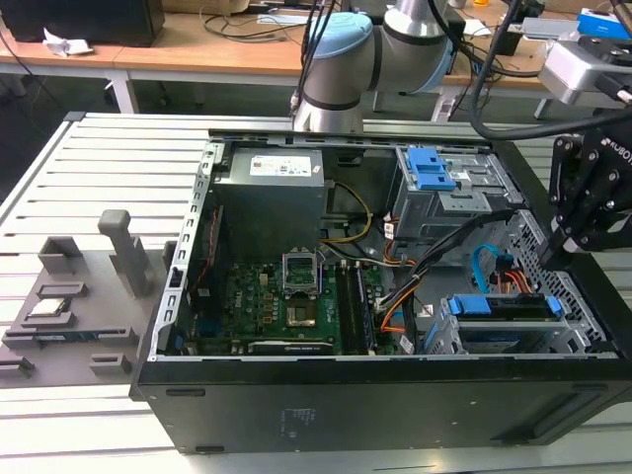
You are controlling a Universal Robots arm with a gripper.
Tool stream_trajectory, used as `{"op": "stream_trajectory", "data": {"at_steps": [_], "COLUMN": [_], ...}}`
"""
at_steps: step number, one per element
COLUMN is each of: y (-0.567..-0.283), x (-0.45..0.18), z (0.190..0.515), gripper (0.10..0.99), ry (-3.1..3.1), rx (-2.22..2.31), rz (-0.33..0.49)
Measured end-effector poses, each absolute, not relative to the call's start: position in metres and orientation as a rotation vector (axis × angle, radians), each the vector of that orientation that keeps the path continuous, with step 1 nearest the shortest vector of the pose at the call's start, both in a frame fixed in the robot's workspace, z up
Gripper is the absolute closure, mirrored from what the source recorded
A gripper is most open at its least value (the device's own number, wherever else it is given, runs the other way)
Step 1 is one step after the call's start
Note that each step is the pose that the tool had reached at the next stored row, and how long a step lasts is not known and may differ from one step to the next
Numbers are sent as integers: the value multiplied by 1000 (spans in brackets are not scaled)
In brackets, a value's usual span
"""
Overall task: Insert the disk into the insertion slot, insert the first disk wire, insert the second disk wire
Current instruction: 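Insert the first disk wire, then insert the second disk wire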
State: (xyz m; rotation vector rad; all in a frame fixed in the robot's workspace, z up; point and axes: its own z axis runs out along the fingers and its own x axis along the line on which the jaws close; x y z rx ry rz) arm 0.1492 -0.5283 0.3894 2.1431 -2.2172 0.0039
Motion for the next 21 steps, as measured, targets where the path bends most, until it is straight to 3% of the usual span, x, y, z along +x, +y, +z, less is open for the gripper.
{"op": "stream_trajectory", "data": {"at_steps": [8,9,10,12,13,21], "y": [-528,-528,-528,-528,-528,-516], "x": [149,149,149,149,149,125], "z": [390,390,390,390,390,379], "gripper": [980,918,788,788,725,725], "ry": [-2217,-2217,-2217,-2217,-2217,-2217], "rx": [2143,2143,2143,2143,2143,2143], "rz": [4,4,4,4,4,4]}}
